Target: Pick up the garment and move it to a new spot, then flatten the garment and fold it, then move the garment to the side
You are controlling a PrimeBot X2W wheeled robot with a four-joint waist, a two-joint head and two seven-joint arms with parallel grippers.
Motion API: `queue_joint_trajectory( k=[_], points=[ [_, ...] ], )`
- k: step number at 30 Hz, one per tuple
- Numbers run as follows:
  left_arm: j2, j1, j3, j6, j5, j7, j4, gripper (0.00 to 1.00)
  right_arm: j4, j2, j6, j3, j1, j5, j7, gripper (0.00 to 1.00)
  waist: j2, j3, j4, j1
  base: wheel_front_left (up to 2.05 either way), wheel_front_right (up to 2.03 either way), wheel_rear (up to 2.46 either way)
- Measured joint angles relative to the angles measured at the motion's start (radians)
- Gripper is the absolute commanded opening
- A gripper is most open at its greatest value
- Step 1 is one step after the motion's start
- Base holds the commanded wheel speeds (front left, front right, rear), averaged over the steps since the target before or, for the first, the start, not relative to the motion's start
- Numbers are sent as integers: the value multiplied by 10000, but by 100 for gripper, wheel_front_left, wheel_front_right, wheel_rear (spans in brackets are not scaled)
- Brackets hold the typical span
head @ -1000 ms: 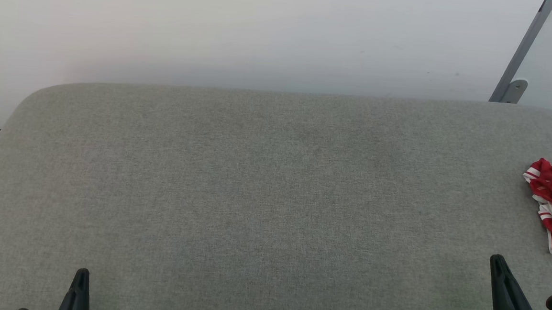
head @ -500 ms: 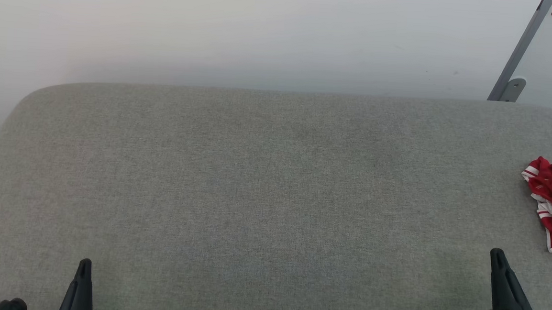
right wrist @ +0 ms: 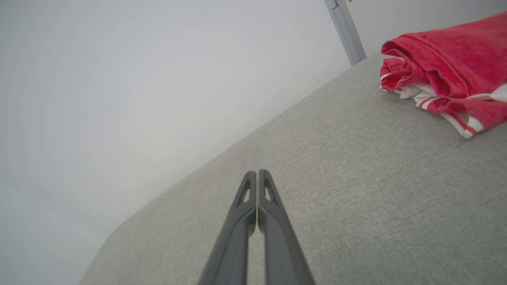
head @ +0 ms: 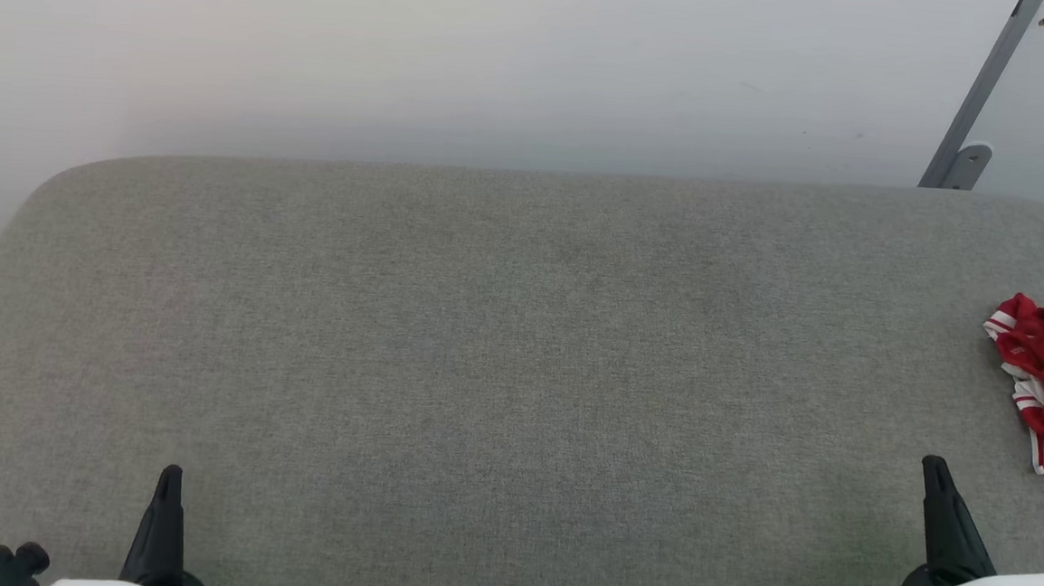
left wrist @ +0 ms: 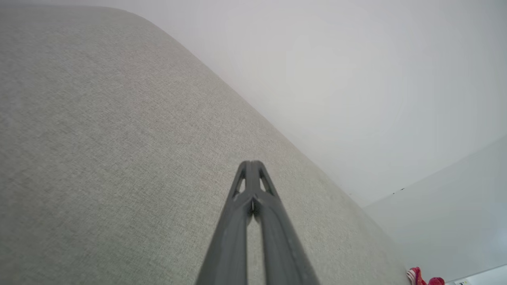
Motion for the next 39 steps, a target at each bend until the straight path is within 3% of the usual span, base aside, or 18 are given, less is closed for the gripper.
queue_joint_trajectory(
  k=[39],
  points=[
    [-416, -1019, 196, 0, -3641, 1160, 305, 0, 368, 360, -2, -84, -822, 4159, 1049, 0, 0, 57, -121, 0, 0, 0, 0]
  ],
)
